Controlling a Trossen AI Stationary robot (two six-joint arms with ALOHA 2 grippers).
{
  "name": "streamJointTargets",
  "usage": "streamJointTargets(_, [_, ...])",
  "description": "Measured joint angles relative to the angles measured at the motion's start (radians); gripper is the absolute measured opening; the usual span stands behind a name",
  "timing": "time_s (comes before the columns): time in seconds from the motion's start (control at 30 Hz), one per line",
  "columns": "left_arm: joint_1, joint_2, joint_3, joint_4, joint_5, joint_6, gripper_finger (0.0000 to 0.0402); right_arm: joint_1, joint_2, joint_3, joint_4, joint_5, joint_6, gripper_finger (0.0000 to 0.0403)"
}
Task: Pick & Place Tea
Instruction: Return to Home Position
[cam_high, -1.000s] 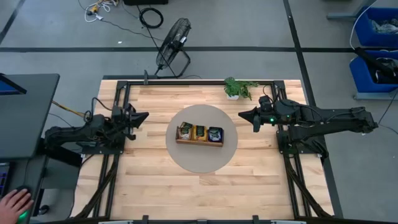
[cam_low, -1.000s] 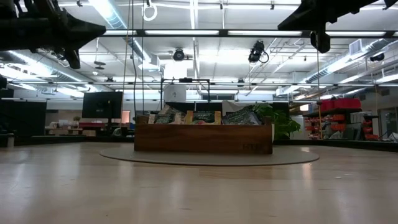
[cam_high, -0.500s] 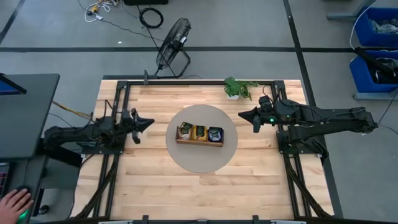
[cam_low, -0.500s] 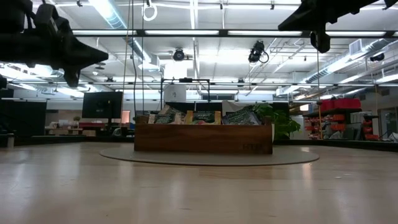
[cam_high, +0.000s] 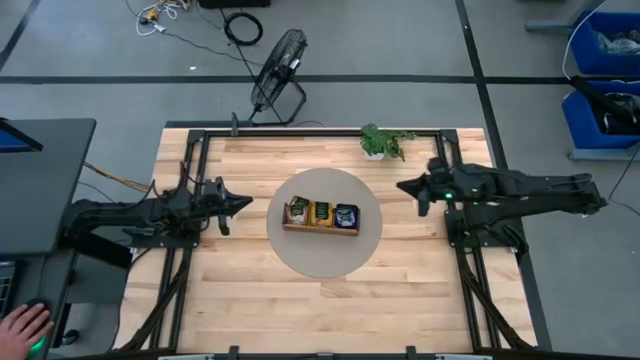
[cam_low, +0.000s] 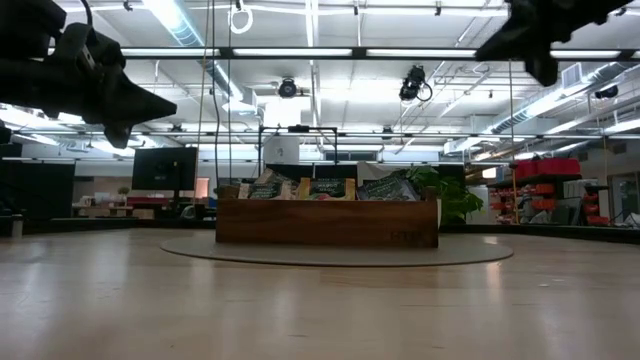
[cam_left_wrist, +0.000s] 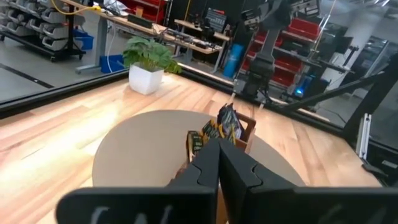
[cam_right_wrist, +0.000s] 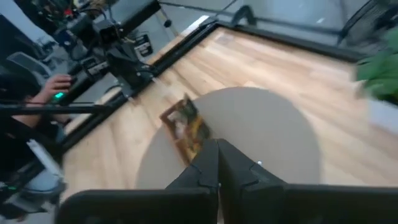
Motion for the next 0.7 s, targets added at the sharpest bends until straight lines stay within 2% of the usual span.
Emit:
streamJointTargets(0.17, [0.000,-0.001,-0.001,0.007,0.001,0.000,0.0019,0.064,-0.193,-0.009,-0.175,0.093,0.015,0.0000])
streamJointTargets(0.3, [0.000,-0.001,-0.001,0.009,0.001,0.000,0.0019,0.098,-0.384,-0.097,-0.106,0.118,0.035,0.0000])
streamJointTargets(0.4, [0.000,-0.001,-0.002,0.010,0.001,0.000,0.0017,0.108,-0.510,-0.212,0.089,0.128,-0.007,0.0000])
streamJointTargets(0.5, [0.000,-0.001,-0.002,0.011,0.001,0.000,0.0017,0.108,-0.591,-0.344,0.392,0.090,-0.110,0.0000])
streamJointTargets(0.63, [0.000,-0.001,-0.002,0.013,0.001,0.000,0.0018,0.108,-0.617,-0.524,0.797,-0.011,-0.249,0.0000])
streamJointTargets(0.7, [0.000,-0.001,-0.002,0.013,0.001,0.000,0.0018,0.107,-0.618,-0.601,0.928,-0.026,-0.271,0.0000])
